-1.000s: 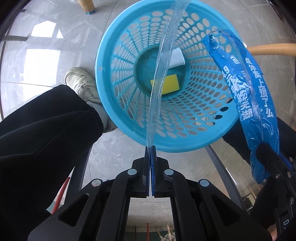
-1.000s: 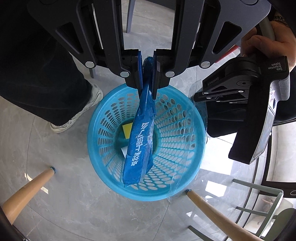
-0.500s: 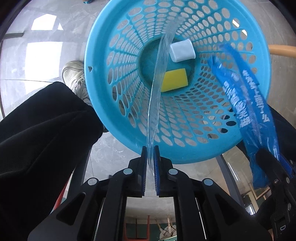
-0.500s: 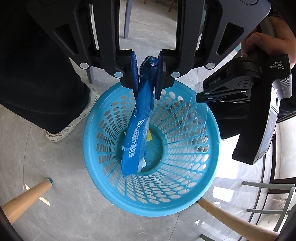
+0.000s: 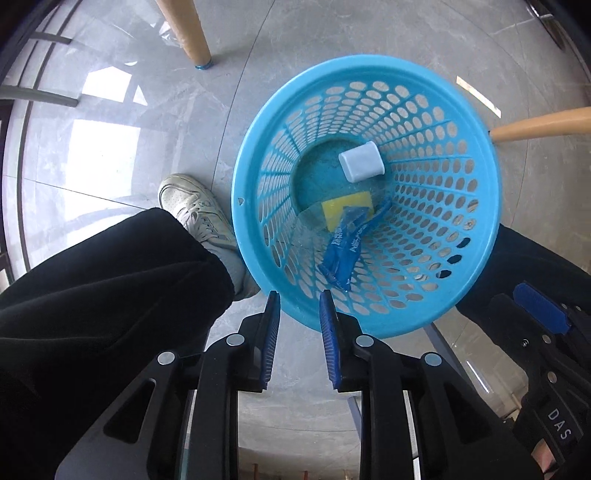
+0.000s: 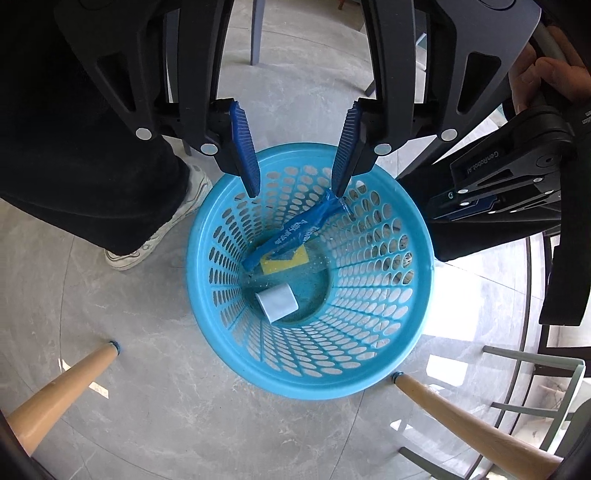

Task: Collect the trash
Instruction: 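Open the right tool to drop the blue bag while the left tool releases the clear bag, then raise both open tools back toward the table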

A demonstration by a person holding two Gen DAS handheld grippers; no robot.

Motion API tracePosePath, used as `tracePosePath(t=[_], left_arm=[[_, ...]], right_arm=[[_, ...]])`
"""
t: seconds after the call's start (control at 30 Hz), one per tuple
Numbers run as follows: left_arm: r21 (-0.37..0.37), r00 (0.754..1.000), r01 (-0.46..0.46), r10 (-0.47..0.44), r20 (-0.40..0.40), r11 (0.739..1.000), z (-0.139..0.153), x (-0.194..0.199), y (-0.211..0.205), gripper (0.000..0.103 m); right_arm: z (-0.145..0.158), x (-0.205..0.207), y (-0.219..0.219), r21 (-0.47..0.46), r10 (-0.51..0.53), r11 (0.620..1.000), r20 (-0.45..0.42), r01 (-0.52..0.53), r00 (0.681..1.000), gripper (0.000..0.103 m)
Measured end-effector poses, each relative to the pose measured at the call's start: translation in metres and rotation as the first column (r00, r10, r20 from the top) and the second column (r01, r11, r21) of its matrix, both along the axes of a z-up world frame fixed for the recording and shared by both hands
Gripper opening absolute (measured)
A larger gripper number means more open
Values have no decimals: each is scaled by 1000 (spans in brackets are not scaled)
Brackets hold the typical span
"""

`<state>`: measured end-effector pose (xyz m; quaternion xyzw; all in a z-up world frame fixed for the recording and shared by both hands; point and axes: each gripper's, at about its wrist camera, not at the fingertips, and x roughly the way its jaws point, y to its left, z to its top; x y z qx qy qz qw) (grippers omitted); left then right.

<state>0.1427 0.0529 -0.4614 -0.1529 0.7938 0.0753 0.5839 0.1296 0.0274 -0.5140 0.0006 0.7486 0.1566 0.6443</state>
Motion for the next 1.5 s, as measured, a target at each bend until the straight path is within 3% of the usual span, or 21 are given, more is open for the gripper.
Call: tracePosePath(t=[0.1,0.17,0.37,0.57,0.73,0.87,1.13,1.5], left_arm=[[-24,998,-24,26,58,999,19,-1,1,25],[-9,994,-14,14,105,1000,35,-3,0,32],[47,978,20,-29,208,999,76,-13,-5,41],[138,925,60,-108,365,989,130,-25,-14,52],[184,882,74,-150,446,980,166,-40,-20,52],[205,850,66,-162,502,977,190,-55,-19,55],[248,789,65,-202,580,967,234,-78,-22,55],[300,671,63,-263,694,952,306,-103,-40,62]], right_arm=[[19,-2,-4,24,-4,1000,42,3,999,41],[33,-5,-7,45,-12,999,71,8,997,45],[56,-12,-22,47,-41,998,136,35,990,48],[83,-24,-31,73,-51,997,189,37,981,55],[114,-40,-38,103,-65,994,259,40,964,63],[150,-51,-42,109,-60,994,397,18,916,70],[190,-67,-58,170,-99,985,483,18,870,70],[263,-113,-82,188,-86,981,639,-47,764,77]])
